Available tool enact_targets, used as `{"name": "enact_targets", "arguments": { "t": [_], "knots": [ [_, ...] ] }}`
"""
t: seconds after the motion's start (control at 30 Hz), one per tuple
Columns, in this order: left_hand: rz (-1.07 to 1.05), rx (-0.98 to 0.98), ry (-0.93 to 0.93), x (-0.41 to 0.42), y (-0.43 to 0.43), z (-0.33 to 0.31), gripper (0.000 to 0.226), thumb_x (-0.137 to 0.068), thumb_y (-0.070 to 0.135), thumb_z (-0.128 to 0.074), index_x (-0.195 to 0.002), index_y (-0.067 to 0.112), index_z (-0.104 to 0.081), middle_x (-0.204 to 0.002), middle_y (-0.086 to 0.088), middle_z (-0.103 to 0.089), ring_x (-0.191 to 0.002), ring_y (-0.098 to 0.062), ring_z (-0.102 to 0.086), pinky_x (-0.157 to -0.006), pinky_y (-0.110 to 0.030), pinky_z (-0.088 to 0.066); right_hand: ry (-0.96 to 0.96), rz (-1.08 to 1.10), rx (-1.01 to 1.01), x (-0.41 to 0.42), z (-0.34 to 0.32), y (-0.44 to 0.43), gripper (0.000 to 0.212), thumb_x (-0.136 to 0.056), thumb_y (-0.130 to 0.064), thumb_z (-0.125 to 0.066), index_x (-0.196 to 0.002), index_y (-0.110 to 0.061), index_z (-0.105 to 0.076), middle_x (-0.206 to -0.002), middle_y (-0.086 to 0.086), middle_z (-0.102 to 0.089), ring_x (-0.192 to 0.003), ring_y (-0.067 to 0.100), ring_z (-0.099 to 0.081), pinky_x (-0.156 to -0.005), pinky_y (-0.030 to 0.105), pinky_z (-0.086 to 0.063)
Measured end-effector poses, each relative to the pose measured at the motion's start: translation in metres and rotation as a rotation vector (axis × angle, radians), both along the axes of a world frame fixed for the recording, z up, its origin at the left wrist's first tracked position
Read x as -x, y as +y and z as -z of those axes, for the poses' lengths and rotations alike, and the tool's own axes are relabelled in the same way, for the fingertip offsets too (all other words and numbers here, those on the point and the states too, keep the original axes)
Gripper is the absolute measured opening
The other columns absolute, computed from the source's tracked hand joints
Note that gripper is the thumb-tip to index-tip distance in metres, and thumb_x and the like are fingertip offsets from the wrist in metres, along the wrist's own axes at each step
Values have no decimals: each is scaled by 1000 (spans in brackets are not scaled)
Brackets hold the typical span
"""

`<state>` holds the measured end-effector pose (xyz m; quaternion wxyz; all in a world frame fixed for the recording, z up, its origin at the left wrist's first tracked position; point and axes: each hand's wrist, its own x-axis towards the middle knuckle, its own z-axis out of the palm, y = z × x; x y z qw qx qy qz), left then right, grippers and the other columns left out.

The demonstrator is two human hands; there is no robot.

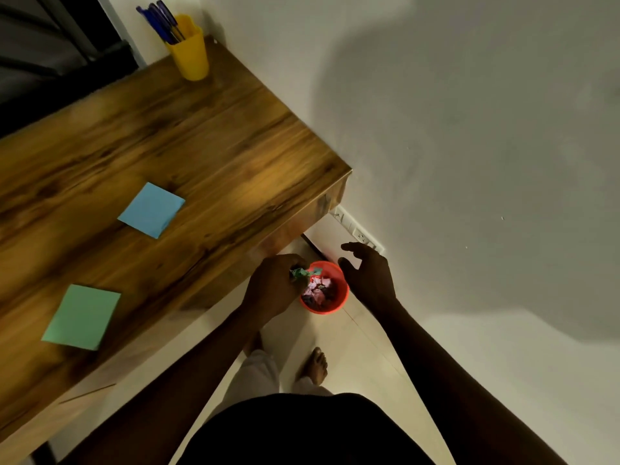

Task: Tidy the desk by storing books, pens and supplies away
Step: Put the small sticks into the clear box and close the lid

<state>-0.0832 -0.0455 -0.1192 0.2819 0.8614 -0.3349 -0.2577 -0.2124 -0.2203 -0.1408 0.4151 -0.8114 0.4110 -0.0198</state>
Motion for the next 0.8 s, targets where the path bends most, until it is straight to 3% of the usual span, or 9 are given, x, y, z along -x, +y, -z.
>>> {"name": "enact_targets", "arguments": {
  "t": [0.1,0.2,0.33,0.47,0.6,0.67,0.73,0.8],
  "knots": [
    [32,-22,-5,1,-17,11,30,-79,22,-79,-108,26,-74,-102,6,-76,-89,-12,-70,-79,-37,-61,-1,30,-34,20,2,-2,32,-94,-31,-66,-127,-34,-67,-136,-10,-65,-123,12,-61,-88,23,-44],
    [70,-54,-16,1,-32,25,33,-78,26,-79,-111,27,-72,-104,4,-76,-93,-16,-71,-80,-40,-61,-5,57,-50,36,3,-2,29,-93,-36,-66,-122,-37,-68,-131,-11,-67,-120,10,-63,-87,24,-47],
    [83,-50,-1,5,-52,34,47,-82,22,-81,-126,20,-68,-120,-2,-73,-108,-21,-69,-93,-41,-58,-36,79,-52,51,-2,-4,25,-93,-35,-68,-118,-37,-70,-127,-15,-68,-117,6,-63,-93,29,-53],
    [54,4,41,2,-60,33,58,-83,20,-81,-137,15,-61,-132,-7,-67,-120,-23,-64,-101,-39,-54,-46,85,-60,58,-7,-4,26,-91,-34,-70,-117,-36,-71,-127,-14,-69,-115,6,-64,-89,28,-55],
    [-2,38,15,0,-55,18,45,-88,20,-77,-130,10,-65,-126,-9,-70,-113,-22,-66,-93,-29,-51,-48,43,-69,51,-11,4,25,-94,-29,-67,-117,-37,-71,-127,-14,-69,-113,6,-66,-74,12,-47],
    [-31,61,5,-1,-48,9,42,-89,19,-75,-129,9,-66,-125,-7,-70,-109,-17,-65,-91,-25,-49,-60,12,-89,43,-13,12,26,-93,-30,-65,-118,-38,-70,-127,-13,-69,-112,7,-67,-77,15,-52],
    [-83,74,13,-2,-36,2,42,-90,24,-75,-129,14,-66,-124,-2,-70,-106,-11,-63,-88,-25,-52,-85,-20,-101,35,-18,20,27,-92,-33,-64,-118,-38,-70,-126,-14,-69,-111,7,-66,-86,28,-58],
    [-138,95,11,-3,-18,-5,40,-89,30,-76,-127,19,-67,-121,4,-70,-104,-10,-65,-87,-32,-58,-116,-61,-123,22,-26,29,27,-94,-31,-65,-120,-35,-71,-125,-15,-69,-110,6,-65,-88,25,-55]
  ]
}}
